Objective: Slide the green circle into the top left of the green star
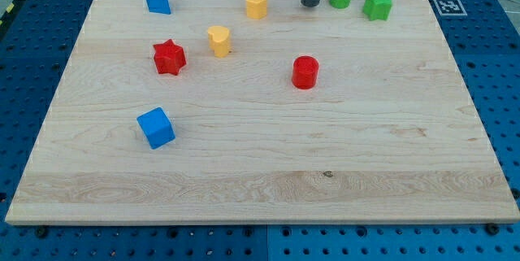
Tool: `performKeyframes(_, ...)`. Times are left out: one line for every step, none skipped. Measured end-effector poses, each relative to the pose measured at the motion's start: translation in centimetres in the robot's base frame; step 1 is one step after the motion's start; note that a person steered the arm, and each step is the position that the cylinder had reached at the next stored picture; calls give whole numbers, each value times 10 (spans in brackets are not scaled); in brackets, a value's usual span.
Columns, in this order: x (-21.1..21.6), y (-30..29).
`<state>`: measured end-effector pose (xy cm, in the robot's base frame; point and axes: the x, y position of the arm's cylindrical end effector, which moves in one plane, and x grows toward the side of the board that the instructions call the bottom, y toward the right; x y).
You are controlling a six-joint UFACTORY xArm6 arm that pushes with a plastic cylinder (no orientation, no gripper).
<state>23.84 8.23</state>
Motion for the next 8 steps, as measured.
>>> performKeyframes(-12, 0)
performKeyframes(-25, 24)
performKeyframes(-26, 31)
performKeyframes(-20, 31)
performKeyframes(-15, 31)
performKeyframes(-15, 35)
performKeyframes(-5, 36)
performKeyframes(1, 36)
